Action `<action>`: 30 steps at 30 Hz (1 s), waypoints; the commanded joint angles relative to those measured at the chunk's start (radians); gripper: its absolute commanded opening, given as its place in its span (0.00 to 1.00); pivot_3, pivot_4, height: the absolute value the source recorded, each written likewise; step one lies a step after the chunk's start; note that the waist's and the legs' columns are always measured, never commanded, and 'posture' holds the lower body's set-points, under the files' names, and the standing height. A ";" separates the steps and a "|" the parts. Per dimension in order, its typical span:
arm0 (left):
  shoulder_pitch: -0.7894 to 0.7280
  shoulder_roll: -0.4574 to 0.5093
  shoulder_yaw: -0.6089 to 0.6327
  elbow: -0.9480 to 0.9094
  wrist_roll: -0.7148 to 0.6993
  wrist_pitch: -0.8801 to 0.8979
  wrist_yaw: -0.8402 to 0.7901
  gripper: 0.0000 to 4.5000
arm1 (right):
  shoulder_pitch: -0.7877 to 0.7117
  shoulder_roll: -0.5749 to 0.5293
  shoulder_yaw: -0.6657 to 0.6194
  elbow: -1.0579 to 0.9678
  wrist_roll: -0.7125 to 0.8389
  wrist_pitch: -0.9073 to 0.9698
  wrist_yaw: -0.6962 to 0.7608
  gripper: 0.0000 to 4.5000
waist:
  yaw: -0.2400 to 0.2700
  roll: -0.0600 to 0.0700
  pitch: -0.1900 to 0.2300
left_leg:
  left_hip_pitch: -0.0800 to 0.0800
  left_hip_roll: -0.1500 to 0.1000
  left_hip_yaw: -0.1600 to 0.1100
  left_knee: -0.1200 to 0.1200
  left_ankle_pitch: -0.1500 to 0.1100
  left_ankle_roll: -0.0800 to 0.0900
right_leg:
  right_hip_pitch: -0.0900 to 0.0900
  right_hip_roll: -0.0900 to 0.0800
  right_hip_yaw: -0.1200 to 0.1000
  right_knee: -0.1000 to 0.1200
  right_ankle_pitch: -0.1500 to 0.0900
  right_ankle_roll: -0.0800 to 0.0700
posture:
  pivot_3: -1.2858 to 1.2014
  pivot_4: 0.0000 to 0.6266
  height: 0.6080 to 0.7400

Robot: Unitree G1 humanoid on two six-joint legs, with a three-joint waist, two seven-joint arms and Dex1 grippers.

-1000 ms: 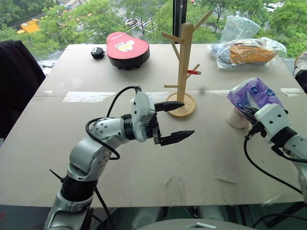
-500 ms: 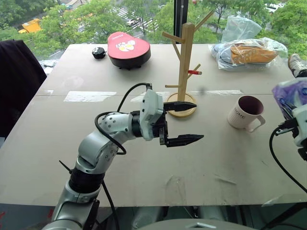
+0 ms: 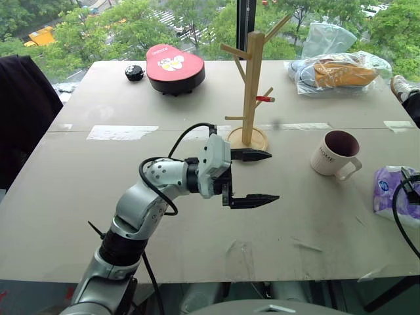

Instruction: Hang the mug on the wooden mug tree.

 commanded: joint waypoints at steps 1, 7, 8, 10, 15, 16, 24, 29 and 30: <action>-0.021 0.009 0.008 0.001 0.016 0.003 0.013 1.00 | 0.009 0.020 -0.004 -0.146 0.128 0.081 0.052 0.83 | -0.001 0.000 0.000 | 0.000 0.000 0.000 0.000 0.000 0.000 | 0.000 0.000 0.000 0.000 0.000 0.000 | 0.52 0.24 1.00; -0.053 -0.006 -0.021 0.034 0.073 -0.014 0.024 1.00 | 0.114 0.050 0.170 -0.232 0.184 0.192 0.064 0.83 | 0.001 0.000 0.000 | 0.000 0.000 -0.001 0.000 0.000 0.000 | 0.000 0.000 -0.001 -0.001 0.000 0.000 | 0.52 0.24 1.00; -0.057 -0.012 -0.021 0.037 0.079 -0.018 0.028 1.00 | 0.108 0.069 0.190 -0.207 0.171 0.183 0.040 0.83 | 0.001 0.000 0.000 | -0.001 0.000 0.000 0.001 0.000 0.000 | 0.000 0.000 0.000 -0.001 0.000 0.000 | 0.52 0.24 1.00; -0.059 -0.018 -0.022 0.040 0.087 -0.019 0.034 1.00 | 0.093 0.093 0.213 -0.171 0.160 0.167 0.014 0.83 | 0.001 -0.001 0.000 | -0.001 0.000 0.000 0.001 0.000 0.000 | 0.001 0.000 0.000 -0.001 0.000 0.000 | 0.52 0.24 1.00; -0.057 -0.014 -0.036 0.039 0.113 -0.023 0.039 1.00 | 0.004 0.151 0.254 -0.023 0.164 0.084 -0.008 0.83 | -0.003 0.000 0.000 | 0.000 0.000 -0.001 0.001 0.000 0.000 | 0.000 0.000 -0.001 0.000 0.000 0.000 | 0.52 0.24 1.00; -0.058 -0.014 -0.038 0.042 0.123 -0.027 0.042 1.00 | -0.005 0.152 0.260 0.002 0.159 0.066 -0.008 0.83 | -0.003 0.000 0.000 | 0.000 0.000 -0.001 0.001 0.000 0.000 | 0.000 0.000 -0.001 0.000 0.000 0.000 | 0.52 0.24 1.00; -0.053 -0.019 -0.029 0.051 0.145 -0.037 0.050 1.00 | -0.085 0.119 0.247 0.151 0.204 -0.027 0.057 0.83 | -0.002 0.000 0.000 | 0.000 0.000 -0.001 0.001 0.000 0.000 | 0.000 0.000 -0.001 0.000 0.000 0.000 | 0.52 0.24 1.00; -0.042 -0.016 -0.024 0.048 0.152 -0.046 0.055 1.00 | -0.118 0.120 0.248 0.208 0.245 -0.073 0.102 0.66 | -0.004 0.000 0.000 | 0.000 0.000 -0.001 0.001 0.000 0.000 | 0.000 0.000 -0.001 0.000 0.000 0.000 | 0.52 0.24 1.00; -0.040 -0.014 -0.022 0.047 0.152 -0.046 0.056 1.00 | -0.122 0.123 0.246 0.216 0.250 -0.079 0.102 0.55 | -0.004 0.000 0.000 | 0.000 0.000 -0.001 0.001 0.000 0.000 | 0.000 0.000 -0.001 0.000 0.000 0.000 | 0.52 0.24 1.00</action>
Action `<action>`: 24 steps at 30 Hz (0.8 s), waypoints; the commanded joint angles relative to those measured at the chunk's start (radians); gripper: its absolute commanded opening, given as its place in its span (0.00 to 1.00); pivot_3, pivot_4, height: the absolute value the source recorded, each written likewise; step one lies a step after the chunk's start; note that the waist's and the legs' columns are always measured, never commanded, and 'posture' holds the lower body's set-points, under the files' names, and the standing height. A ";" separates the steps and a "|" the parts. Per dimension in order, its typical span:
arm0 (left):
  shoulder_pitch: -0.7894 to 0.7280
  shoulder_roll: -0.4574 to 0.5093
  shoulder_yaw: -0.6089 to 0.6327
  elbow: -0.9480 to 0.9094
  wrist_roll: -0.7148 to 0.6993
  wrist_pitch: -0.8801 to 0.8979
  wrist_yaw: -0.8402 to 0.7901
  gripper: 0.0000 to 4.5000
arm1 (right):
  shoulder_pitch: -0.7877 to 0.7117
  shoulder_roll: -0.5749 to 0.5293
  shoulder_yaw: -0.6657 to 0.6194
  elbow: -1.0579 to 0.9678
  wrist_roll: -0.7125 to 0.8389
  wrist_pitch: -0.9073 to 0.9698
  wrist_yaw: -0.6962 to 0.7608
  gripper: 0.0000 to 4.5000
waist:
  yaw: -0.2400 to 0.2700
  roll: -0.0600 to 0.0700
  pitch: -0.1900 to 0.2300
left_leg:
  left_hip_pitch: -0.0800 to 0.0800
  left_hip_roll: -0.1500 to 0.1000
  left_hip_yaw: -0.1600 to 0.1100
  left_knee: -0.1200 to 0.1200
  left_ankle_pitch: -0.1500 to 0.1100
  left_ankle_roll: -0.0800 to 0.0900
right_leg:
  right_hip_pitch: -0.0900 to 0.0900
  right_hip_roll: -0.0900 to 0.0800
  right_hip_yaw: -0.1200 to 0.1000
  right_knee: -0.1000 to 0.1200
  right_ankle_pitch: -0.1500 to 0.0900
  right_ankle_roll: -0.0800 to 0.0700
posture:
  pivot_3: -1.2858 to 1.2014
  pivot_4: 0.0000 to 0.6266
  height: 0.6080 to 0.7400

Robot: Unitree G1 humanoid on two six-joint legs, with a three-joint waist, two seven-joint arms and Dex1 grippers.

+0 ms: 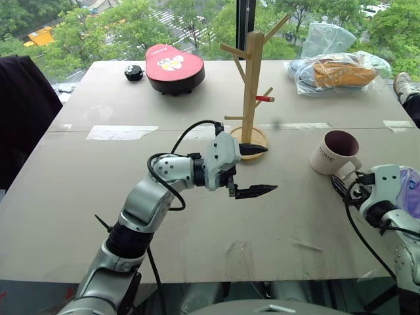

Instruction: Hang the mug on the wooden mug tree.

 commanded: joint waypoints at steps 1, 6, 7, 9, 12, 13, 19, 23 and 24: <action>0.010 0.003 0.019 -0.025 -0.001 -0.021 0.006 1.00 | -0.015 -0.003 -0.022 0.002 0.034 -0.045 0.014 0.45 | 0.000 0.000 0.000 | 0.000 0.000 0.000 0.000 0.000 0.000 | 0.000 0.000 0.000 0.000 0.000 0.000 | 0.52 0.24 1.00; 0.018 0.009 0.021 -0.027 0.001 -0.025 0.007 1.00 | -0.019 -0.013 -0.004 0.028 0.024 -0.066 0.011 0.03 | 0.000 0.000 0.000 | 0.000 0.000 0.000 0.000 0.000 0.000 | 0.000 0.000 0.000 0.000 0.000 0.000 | 0.52 0.24 1.00; 0.019 0.010 0.020 -0.026 0.002 -0.028 0.006 1.00 | -0.018 -0.016 0.000 0.033 0.018 -0.068 0.008 0.00 | 0.000 0.000 0.000 | 0.000 0.000 0.000 0.000 0.000 0.000 | 0.000 0.000 0.000 0.000 0.000 0.000 | 0.52 0.24 1.00; 0.019 0.013 0.021 -0.017 0.006 -0.037 0.003 1.00 | -0.018 -0.020 0.010 0.043 0.008 -0.073 0.004 0.00 | 0.000 0.000 0.000 | 0.000 0.000 0.000 0.000 0.000 0.000 | 0.000 0.000 0.000 0.000 0.000 0.000 | 0.52 0.24 1.00; 0.018 0.008 0.031 -0.006 0.001 -0.044 0.010 1.00 | -0.029 -0.044 0.030 0.063 -0.029 -0.100 0.002 0.00 | 0.000 0.000 0.000 | 0.000 0.000 0.000 0.000 0.000 0.000 | 0.000 0.000 0.000 0.000 0.000 0.000 | 0.52 0.24 1.00; 0.022 0.003 0.035 -0.005 -0.003 -0.045 0.016 1.00 | -0.042 -0.048 0.031 0.067 -0.026 -0.103 0.002 0.00 | 0.000 0.000 0.000 | 0.000 0.000 0.000 0.000 0.000 0.000 | 0.000 0.000 0.000 0.000 0.000 0.000 | 0.52 0.24 1.00; 0.080 -0.070 0.106 0.006 -0.059 -0.055 0.079 1.00 | -0.193 -0.136 0.079 0.046 0.006 -0.073 0.082 0.00 | -0.018 0.000 0.000 | 0.000 0.000 0.000 0.000 0.000 0.000 | 0.000 0.000 0.000 0.000 0.000 0.000 | 0.52 0.24 1.00; 0.149 -0.137 0.169 0.010 -0.084 -0.106 0.141 1.00 | -0.359 -0.240 0.159 0.033 0.044 -0.027 0.207 0.00 | -0.024 0.000 0.000 | 0.000 0.000 0.001 0.000 0.000 0.000 | -0.001 0.000 0.001 0.000 0.000 0.000 | 0.52 0.24 1.00; 0.168 -0.157 0.189 0.013 -0.096 -0.115 0.161 1.00 | -0.405 -0.260 0.178 0.033 0.061 -0.007 0.238 0.00 | -0.022 0.000 0.000 | 0.000 0.000 0.000 0.000 0.000 0.000 | -0.001 0.000 0.000 0.000 0.000 0.000 | 0.52 0.24 1.00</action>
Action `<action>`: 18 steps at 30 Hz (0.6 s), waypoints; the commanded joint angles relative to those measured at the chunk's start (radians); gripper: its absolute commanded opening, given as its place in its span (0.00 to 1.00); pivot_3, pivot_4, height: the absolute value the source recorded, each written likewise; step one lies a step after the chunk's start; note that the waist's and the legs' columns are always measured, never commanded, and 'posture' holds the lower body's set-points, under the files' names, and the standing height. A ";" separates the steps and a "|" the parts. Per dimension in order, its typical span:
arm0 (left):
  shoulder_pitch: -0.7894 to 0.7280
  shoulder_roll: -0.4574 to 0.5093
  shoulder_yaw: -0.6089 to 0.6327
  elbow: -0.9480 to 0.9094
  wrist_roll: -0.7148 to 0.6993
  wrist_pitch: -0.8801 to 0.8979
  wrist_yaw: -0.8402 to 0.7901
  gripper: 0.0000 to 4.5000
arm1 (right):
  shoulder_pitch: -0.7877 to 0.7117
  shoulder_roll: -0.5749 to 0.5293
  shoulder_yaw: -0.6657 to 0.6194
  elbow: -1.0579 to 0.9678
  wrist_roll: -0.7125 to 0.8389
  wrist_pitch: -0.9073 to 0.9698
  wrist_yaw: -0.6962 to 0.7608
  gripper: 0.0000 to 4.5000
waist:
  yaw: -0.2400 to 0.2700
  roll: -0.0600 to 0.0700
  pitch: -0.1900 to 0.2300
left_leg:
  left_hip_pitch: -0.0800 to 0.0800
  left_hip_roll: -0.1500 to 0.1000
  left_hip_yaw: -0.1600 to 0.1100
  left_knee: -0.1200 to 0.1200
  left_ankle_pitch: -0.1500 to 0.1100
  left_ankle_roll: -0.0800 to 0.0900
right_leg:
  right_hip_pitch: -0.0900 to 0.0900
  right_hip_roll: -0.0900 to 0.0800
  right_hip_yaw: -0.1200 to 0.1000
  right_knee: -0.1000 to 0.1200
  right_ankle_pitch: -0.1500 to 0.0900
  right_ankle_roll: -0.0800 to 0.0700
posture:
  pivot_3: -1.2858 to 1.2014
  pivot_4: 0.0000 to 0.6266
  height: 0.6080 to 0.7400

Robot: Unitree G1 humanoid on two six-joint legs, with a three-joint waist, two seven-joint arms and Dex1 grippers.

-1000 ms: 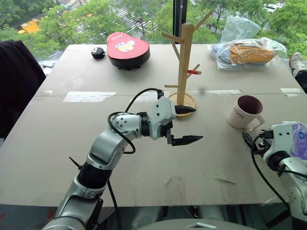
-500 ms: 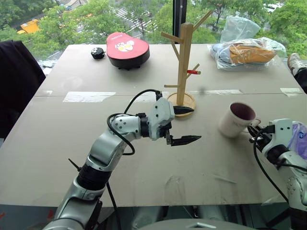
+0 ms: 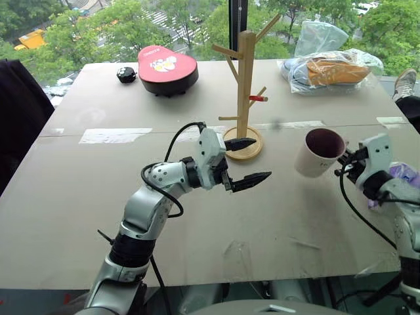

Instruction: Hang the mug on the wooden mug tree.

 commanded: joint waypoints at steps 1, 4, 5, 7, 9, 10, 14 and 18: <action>0.055 -0.044 0.078 -0.009 -0.024 -0.081 0.058 1.00 | -0.154 -0.063 0.065 -0.059 0.070 0.056 0.122 0.00 | 0.003 0.000 0.000 | 0.000 0.000 0.000 0.000 0.000 0.000 | 0.000 0.000 -0.001 0.000 0.000 0.000 | 0.52 0.24 1.00; 0.099 -0.068 0.112 -0.008 -0.003 -0.149 0.089 1.00 | -0.298 -0.104 0.137 -0.056 0.083 0.105 0.188 0.00 | 0.004 -0.001 0.001 | -0.001 0.000 0.000 0.000 0.000 0.000 | 0.000 0.000 -0.001 -0.001 0.000 0.000 | 0.52 0.24 1.00; 0.104 -0.078 0.122 -0.011 -0.011 -0.160 0.101 1.00 | -0.332 -0.113 0.157 -0.050 0.075 0.112 0.198 0.00 | 0.005 -0.001 0.001 | -0.001 0.000 0.000 0.000 0.000 0.000 | 0.000 -0.001 -0.001 -0.001 0.000 0.000 | 0.52 0.24 1.00; 0.115 -0.115 0.155 -0.025 -0.043 -0.187 0.134 1.00 | -0.427 -0.138 0.227 -0.036 0.049 0.124 0.242 0.00 | 0.011 -0.002 0.001 | -0.002 0.000 -0.002 0.001 0.000 0.000 | 0.000 -0.001 -0.003 -0.002 0.000 0.000 | 0.52 0.24 1.00; 0.123 -0.142 0.170 -0.032 -0.062 -0.204 0.154 1.00 | -0.516 -0.137 0.257 -0.013 0.054 0.154 0.262 0.00 | 0.017 -0.004 0.001 | -0.004 0.000 -0.002 0.002 0.000 0.000 | -0.001 -0.001 -0.004 -0.002 0.000 0.000 | 0.52 0.24 1.00; 0.125 -0.151 0.172 -0.031 -0.066 -0.212 0.159 1.00 | -0.547 -0.141 0.270 0.000 0.051 0.168 0.271 0.00 | 0.015 -0.004 0.001 | -0.005 0.000 -0.005 0.002 0.000 0.000 | 0.000 -0.002 -0.006 -0.004 0.000 0.000 | 0.52 0.24 1.00; 0.137 -0.170 0.168 -0.030 -0.073 -0.227 0.174 1.00 | -0.626 -0.179 0.334 0.028 0.019 0.200 0.322 0.00 | 0.018 -0.005 0.001 | -0.016 0.000 -0.005 0.004 0.000 0.000 | -0.010 -0.002 -0.008 -0.004 0.002 -0.001 | 0.52 0.24 1.00; 0.157 -0.174 0.154 -0.029 -0.068 -0.245 0.173 1.00 | -0.692 -0.192 0.385 0.060 -0.020 0.240 0.341 0.00 | 0.012 -0.005 0.001 | -0.018 0.000 -0.004 0.004 0.000 0.000 | -0.012 -0.002 -0.007 -0.003 0.002 -0.001 | 0.52 0.24 1.00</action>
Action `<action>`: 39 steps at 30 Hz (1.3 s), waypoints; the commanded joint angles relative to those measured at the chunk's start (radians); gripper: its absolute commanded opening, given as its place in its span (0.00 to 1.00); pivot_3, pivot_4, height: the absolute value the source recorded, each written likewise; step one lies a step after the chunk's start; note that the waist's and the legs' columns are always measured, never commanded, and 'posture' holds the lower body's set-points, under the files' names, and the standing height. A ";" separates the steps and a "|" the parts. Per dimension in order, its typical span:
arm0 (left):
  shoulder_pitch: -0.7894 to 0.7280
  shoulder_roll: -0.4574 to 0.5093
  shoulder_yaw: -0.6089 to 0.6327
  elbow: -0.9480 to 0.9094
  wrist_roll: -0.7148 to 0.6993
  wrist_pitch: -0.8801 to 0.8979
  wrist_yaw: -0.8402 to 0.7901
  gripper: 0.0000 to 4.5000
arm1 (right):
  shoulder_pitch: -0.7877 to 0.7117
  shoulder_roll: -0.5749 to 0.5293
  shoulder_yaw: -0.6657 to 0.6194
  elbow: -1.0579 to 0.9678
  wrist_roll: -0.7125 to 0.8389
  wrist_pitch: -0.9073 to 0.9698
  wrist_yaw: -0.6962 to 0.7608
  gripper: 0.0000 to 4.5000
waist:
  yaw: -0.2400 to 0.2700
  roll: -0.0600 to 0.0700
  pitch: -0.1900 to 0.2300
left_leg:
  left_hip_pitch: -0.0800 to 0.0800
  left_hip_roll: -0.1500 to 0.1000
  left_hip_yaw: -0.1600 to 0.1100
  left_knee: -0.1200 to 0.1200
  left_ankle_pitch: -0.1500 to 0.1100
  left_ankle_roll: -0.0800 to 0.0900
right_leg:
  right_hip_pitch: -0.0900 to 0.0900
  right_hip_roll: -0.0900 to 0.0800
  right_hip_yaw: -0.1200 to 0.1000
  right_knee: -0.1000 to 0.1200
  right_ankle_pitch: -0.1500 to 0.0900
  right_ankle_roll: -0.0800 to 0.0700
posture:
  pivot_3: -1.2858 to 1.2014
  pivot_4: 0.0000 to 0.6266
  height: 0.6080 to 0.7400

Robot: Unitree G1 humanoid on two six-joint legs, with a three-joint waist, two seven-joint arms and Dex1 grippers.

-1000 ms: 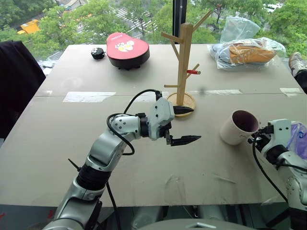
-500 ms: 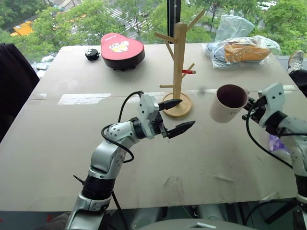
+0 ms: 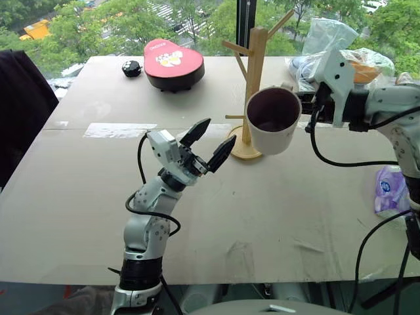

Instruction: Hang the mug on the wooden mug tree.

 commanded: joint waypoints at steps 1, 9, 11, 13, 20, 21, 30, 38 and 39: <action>0.015 -0.005 -0.011 -0.038 -0.007 -0.033 -0.001 1.00 | -0.080 -0.019 0.027 0.018 -0.041 0.022 0.025 0.00 | -0.005 0.000 0.000 | 0.000 0.000 0.000 0.000 0.000 0.000 | 0.000 0.000 0.000 0.000 0.000 0.000 | 0.52 0.24 1.00; 0.018 0.009 -0.033 -0.026 0.011 -0.052 -0.007 1.00 | -0.176 0.022 0.096 0.096 -0.106 0.029 0.047 0.00 | -0.009 0.000 0.000 | 0.000 0.000 0.002 0.000 0.000 0.000 | -0.002 0.000 0.002 0.003 0.000 0.000 | 0.52 0.24 1.00; 0.017 0.010 -0.033 -0.023 0.012 -0.057 -0.006 1.00 | -0.191 0.038 0.104 0.100 -0.115 0.029 0.051 0.00 | -0.009 0.000 0.000 | 0.000 0.000 0.002 0.000 0.000 0.000 | -0.002 0.000 0.002 0.003 0.000 0.000 | 0.52 0.24 1.00; 0.014 0.011 -0.032 -0.020 0.011 -0.061 -0.005 1.00 | -0.204 0.052 0.110 0.103 -0.124 0.034 0.053 0.00 | -0.009 0.000 0.000 | 0.000 0.000 0.002 0.000 0.000 0.000 | -0.002 0.000 0.002 0.002 0.000 0.000 | 0.52 0.24 1.00; 0.006 0.009 -0.031 -0.014 0.007 -0.072 -0.010 1.00 | -0.213 0.063 0.130 0.121 -0.157 0.043 0.056 0.00 | -0.008 0.000 0.000 | 0.000 0.000 0.002 0.000 0.000 0.000 | -0.002 0.000 0.001 0.003 0.000 0.000 | 0.52 0.24 1.00; 0.004 0.006 -0.028 -0.013 0.002 -0.076 -0.010 1.00 | -0.213 0.067 0.127 0.125 -0.161 0.042 0.052 0.00 | -0.009 0.000 0.000 | 0.000 0.000 0.002 0.000 0.000 0.000 | -0.002 0.000 0.001 0.003 0.000 0.000 | 0.52 0.24 1.00; -0.023 0.014 -0.027 -0.016 0.002 -0.097 -0.016 1.00 | -0.209 0.077 0.093 0.140 -0.176 0.042 0.031 0.89 | -0.010 0.000 0.000 | 0.000 0.000 0.002 0.000 0.000 0.000 | -0.002 0.000 0.002 0.003 0.000 0.000 | 0.52 0.24 1.00; 0.040 0.095 -0.082 -0.007 0.080 -0.049 -0.031 1.00 | -0.072 0.047 -0.019 0.087 -0.112 0.081 0.025 0.99 | -0.007 0.000 0.000 | 0.000 0.000 0.002 0.000 0.000 0.000 | -0.002 0.000 0.001 0.003 0.000 0.000 | 0.52 0.24 1.00; 0.058 0.120 -0.094 -0.002 0.107 -0.032 -0.028 1.00 | -0.019 0.037 -0.043 0.069 -0.101 0.057 0.032 0.99 | -0.006 0.000 0.000 | 0.000 0.000 0.002 0.000 0.000 0.000 | -0.002 0.000 0.001 0.003 0.000 0.000 | 0.52 0.24 1.00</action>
